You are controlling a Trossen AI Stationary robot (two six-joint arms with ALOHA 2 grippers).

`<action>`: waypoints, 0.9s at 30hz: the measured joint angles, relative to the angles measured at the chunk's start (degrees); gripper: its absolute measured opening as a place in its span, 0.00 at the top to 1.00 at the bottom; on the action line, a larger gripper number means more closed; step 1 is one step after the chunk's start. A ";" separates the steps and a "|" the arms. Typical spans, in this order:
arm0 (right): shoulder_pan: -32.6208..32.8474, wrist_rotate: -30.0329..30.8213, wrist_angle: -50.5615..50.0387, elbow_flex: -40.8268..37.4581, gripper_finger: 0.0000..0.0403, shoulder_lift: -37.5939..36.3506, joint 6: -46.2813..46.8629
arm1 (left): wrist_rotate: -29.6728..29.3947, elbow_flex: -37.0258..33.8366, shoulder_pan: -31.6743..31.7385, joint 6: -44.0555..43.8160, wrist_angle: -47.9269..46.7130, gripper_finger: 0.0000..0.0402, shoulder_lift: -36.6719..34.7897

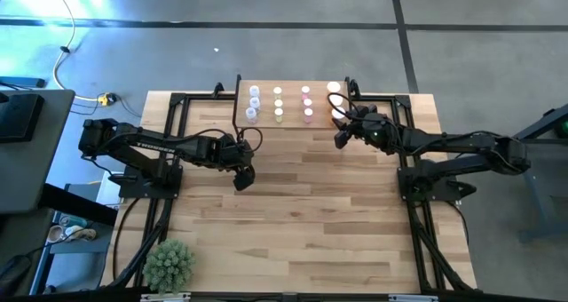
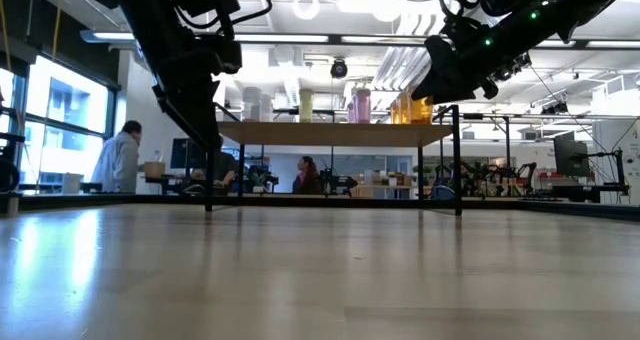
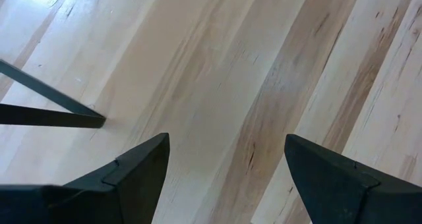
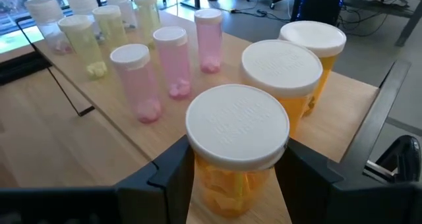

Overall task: Pick and place medicine bottles onto shelf by color
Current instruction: Put the orange pill bottle on the shelf aligned with the orange pill bottle

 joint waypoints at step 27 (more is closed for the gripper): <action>0.02 -2.32 -0.44 -0.24 0.37 0.09 0.14 | 0.02 0.00 0.00 0.01 -0.02 0.27 0.00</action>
